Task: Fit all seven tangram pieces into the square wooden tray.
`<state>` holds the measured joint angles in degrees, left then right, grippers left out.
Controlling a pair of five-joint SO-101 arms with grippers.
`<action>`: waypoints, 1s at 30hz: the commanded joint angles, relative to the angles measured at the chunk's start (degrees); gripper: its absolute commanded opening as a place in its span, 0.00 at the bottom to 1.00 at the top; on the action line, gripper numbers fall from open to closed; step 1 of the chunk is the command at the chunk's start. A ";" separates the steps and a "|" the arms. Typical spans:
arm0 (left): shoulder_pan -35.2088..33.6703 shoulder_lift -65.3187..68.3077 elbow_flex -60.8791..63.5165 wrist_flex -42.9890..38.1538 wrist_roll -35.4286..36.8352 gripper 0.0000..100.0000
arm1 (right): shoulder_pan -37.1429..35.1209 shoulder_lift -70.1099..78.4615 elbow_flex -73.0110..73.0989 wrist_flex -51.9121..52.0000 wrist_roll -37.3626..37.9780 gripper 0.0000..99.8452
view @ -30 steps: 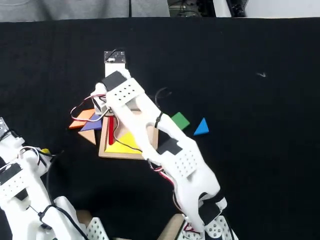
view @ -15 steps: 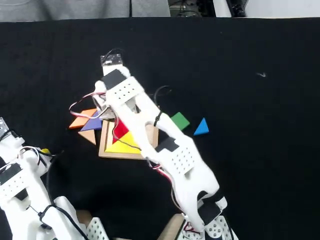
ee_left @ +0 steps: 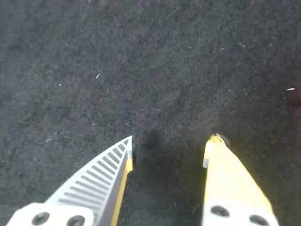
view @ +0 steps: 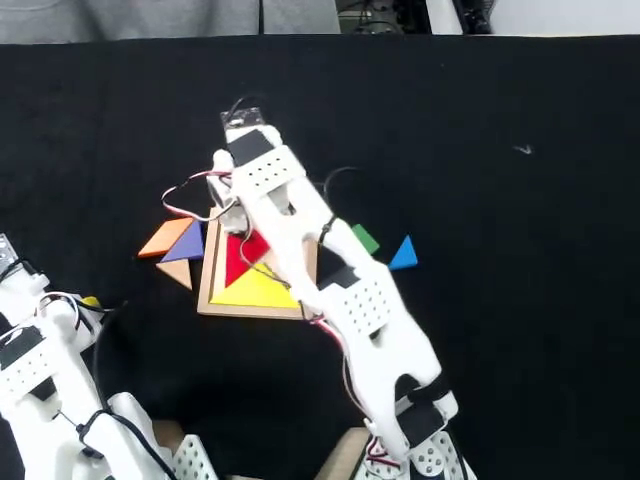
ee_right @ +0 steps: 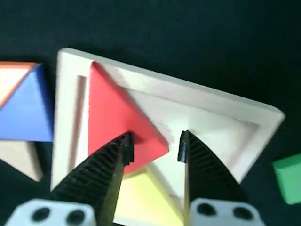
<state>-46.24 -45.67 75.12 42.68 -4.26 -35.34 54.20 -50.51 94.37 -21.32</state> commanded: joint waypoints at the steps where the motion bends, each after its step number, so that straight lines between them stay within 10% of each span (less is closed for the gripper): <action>1: 0.84 -1.05 -0.31 -0.97 0.00 0.25 | -2.90 0.57 -4.53 0.00 0.53 0.16; 30: 0.84 -1.05 -0.40 -1.05 0.00 0.25 | -4.84 8.75 -16.31 4.40 5.10 0.16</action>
<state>-46.24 -45.67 75.12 42.51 -4.26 -40.88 63.16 -64.48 97.01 -17.01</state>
